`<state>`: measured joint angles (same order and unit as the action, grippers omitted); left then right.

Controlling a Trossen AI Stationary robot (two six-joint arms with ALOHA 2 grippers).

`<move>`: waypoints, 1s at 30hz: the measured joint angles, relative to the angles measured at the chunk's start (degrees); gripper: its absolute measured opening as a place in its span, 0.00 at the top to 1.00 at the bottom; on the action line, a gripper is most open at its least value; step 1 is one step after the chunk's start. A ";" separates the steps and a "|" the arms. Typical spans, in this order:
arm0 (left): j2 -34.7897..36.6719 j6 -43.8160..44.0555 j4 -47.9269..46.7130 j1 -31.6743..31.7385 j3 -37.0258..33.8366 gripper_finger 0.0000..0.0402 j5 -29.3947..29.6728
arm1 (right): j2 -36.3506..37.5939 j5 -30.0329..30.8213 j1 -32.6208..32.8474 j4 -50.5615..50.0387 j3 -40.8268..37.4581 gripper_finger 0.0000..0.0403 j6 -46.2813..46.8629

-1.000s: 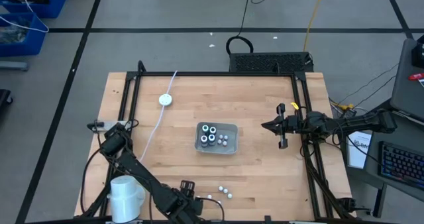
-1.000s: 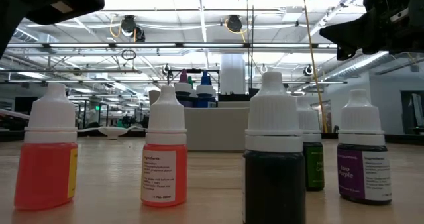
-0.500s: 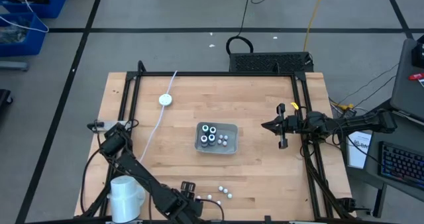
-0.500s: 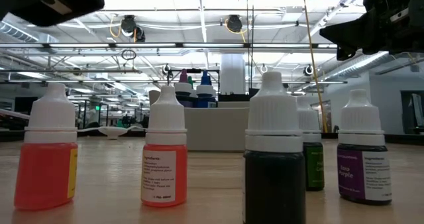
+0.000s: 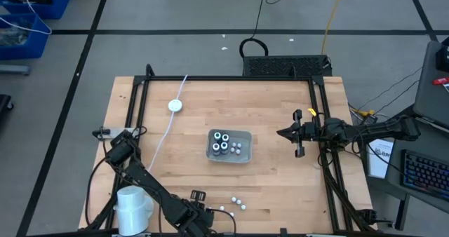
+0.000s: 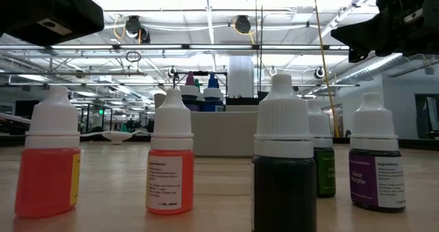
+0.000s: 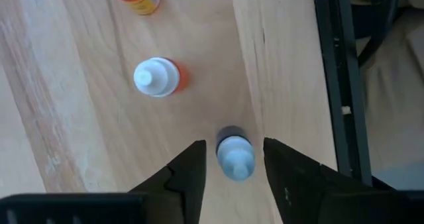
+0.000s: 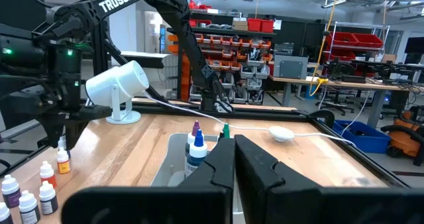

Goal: Pick & Place food coloring
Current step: Put the small blue food coloring bottle into the gray container

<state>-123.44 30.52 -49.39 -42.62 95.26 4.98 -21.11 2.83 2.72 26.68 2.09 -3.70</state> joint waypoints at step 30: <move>19.56 -17.29 -10.78 3.29 -1.27 0.85 11.37 | 0.00 0.02 0.00 -0.42 0.00 0.99 0.00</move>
<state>-103.87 13.23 -60.17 -39.33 93.99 16.35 -21.10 2.85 2.72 26.26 2.09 -3.70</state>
